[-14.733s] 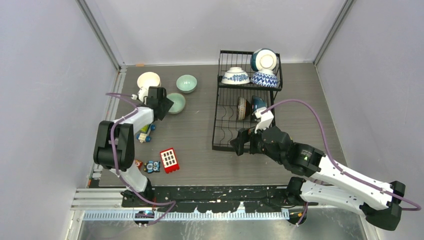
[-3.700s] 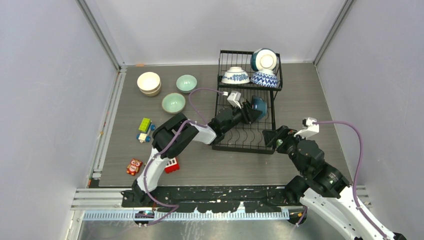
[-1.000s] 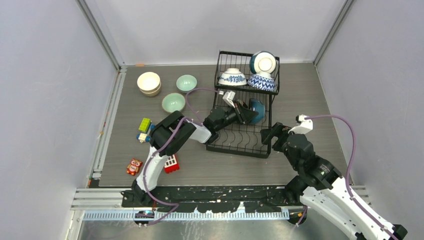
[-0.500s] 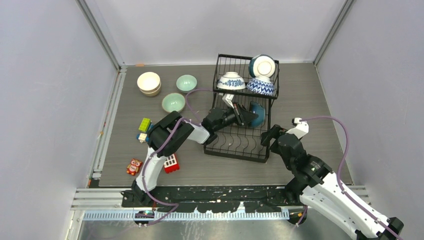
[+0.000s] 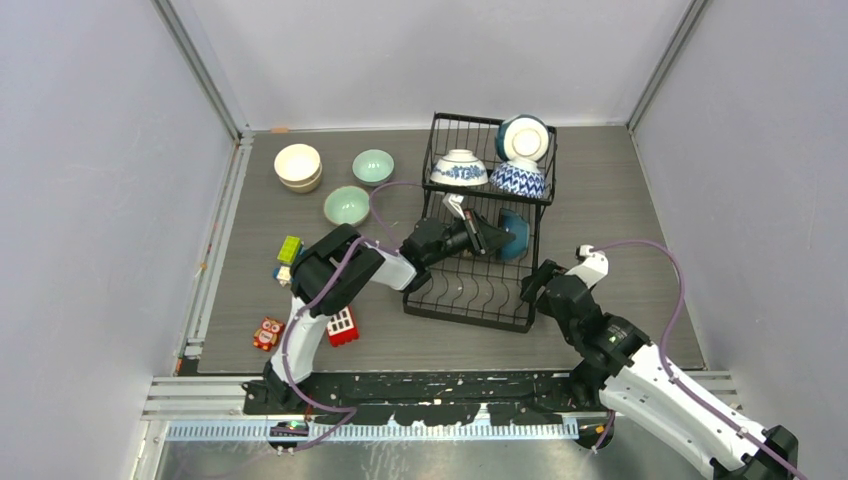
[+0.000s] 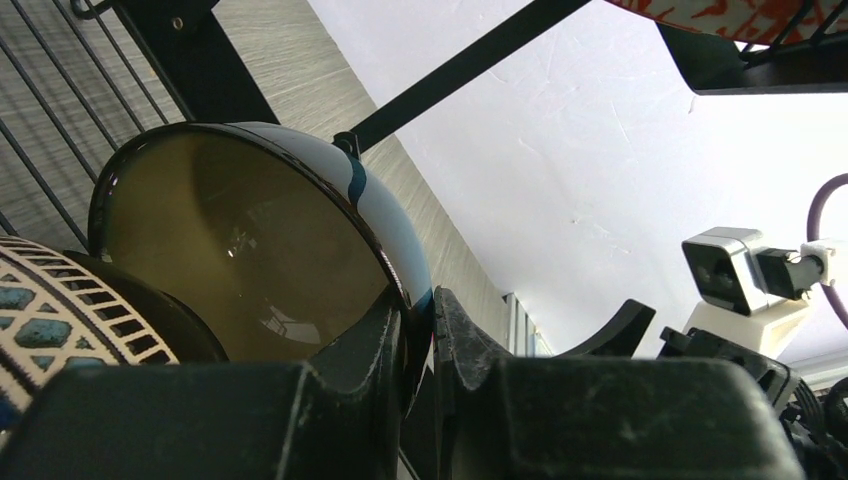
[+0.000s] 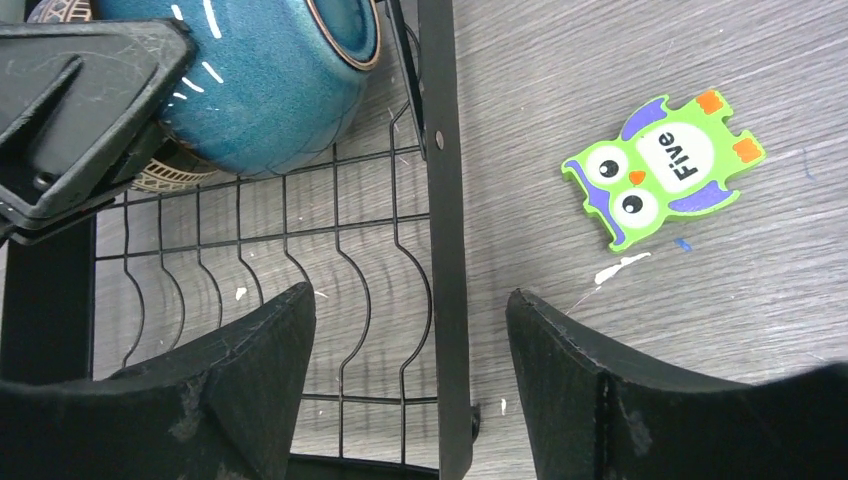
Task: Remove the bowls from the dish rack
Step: Pick up the bowl from the dish rack, then place the bowl at the center of the board.
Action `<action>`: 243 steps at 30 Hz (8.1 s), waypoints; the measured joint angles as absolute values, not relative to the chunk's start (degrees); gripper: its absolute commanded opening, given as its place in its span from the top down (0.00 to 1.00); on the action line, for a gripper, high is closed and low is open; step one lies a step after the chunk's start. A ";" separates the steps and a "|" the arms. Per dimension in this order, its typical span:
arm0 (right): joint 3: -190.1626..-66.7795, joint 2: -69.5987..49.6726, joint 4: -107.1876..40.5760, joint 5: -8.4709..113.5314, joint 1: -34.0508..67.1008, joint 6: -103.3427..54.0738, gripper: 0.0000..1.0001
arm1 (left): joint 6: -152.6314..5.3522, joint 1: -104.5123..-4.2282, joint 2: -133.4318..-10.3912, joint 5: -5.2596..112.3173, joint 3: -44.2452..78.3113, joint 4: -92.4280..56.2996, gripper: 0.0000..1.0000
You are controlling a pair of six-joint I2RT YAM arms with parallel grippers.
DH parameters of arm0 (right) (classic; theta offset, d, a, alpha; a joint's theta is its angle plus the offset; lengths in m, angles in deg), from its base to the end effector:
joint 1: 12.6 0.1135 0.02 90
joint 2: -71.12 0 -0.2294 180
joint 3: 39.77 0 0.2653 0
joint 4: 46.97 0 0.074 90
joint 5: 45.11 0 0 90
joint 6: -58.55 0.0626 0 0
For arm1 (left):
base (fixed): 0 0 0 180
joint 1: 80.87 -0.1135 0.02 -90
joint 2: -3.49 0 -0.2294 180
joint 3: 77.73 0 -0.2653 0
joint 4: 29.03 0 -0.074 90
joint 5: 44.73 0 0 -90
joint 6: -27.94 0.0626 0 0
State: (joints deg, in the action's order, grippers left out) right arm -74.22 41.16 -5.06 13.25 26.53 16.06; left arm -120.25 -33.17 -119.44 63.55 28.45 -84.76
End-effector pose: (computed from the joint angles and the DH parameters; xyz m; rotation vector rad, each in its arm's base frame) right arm 0.1657 0.0924 0.1715 0.4480 2.0795 0.2797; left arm 0.2890 -0.3467 0.1209 0.1498 1.7137 -1.6810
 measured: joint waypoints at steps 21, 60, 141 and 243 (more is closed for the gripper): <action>-72.87 27.39 -11.51 12.57 25.51 22.70 0.45 | -126.40 -30.26 -116.07 64.47 32.54 -86.68 1.00; -92.47 44.09 2.63 29.71 25.46 9.28 0.08 | -124.93 -28.80 -98.59 67.42 51.60 -88.19 1.00; -141.81 -8.96 18.89 50.04 43.56 -7.61 0.15 | -21.42 -4.86 -38.83 41.63 37.54 39.44 1.00; -130.20 -11.51 11.51 20.86 55.10 -0.90 0.99 | -105.89 -7.46 -40.60 1.32 36.73 21.32 0.00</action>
